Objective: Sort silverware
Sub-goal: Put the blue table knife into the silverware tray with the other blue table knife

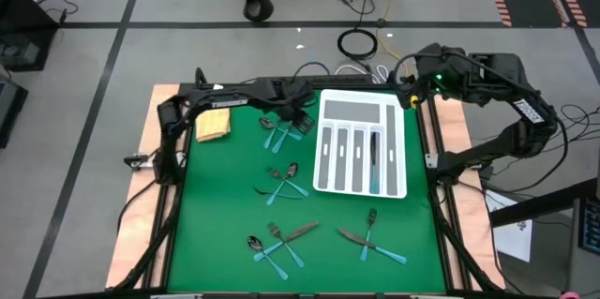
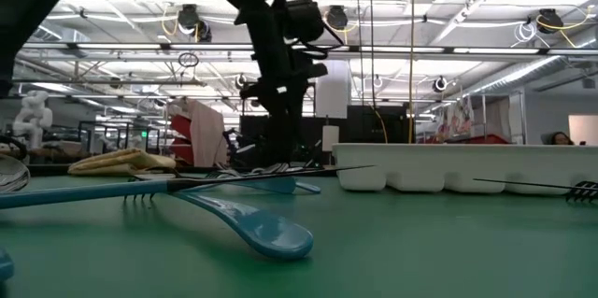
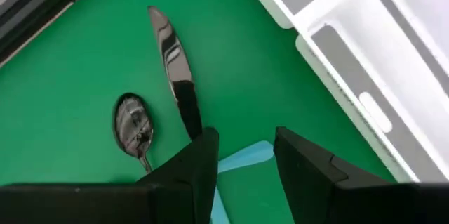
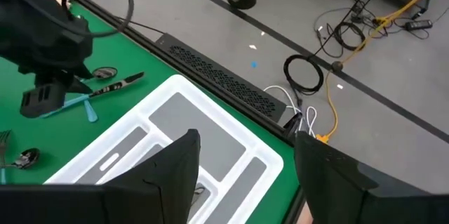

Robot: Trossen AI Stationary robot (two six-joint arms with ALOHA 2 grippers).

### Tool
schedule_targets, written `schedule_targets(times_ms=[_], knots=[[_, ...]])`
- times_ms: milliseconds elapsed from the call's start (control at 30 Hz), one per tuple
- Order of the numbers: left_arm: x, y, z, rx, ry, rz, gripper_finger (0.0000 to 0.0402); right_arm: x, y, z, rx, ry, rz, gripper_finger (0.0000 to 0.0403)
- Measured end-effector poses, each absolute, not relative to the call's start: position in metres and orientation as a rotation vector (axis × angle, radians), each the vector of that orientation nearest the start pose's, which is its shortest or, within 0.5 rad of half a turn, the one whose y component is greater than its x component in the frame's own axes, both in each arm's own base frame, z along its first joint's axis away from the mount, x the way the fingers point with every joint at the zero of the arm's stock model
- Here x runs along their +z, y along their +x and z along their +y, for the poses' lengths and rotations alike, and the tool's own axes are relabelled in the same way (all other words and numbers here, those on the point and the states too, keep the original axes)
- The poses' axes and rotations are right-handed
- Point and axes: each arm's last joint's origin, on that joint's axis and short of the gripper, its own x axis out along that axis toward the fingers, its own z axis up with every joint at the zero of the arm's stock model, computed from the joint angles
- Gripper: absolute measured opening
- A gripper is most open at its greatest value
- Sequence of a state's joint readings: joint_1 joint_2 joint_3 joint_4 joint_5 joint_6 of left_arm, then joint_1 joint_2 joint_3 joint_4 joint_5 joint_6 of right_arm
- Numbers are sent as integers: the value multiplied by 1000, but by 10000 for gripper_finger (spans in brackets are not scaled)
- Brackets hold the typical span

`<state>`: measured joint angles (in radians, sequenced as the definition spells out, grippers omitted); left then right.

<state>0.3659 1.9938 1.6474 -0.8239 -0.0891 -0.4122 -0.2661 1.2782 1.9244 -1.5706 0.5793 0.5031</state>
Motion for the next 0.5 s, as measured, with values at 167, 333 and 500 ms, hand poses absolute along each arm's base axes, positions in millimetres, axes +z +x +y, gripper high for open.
schedule_targets(times_ms=[167,333,500], knots=[[219,391,151,697,-478,1132,146,479,148,-57,-984,266,729,215],[200,389,159,748,-481,1209,146,478,149,-57,-974,245,741,215],[182,394,159,757,-492,1243,146,478,149,-57,-967,230,750,215]])
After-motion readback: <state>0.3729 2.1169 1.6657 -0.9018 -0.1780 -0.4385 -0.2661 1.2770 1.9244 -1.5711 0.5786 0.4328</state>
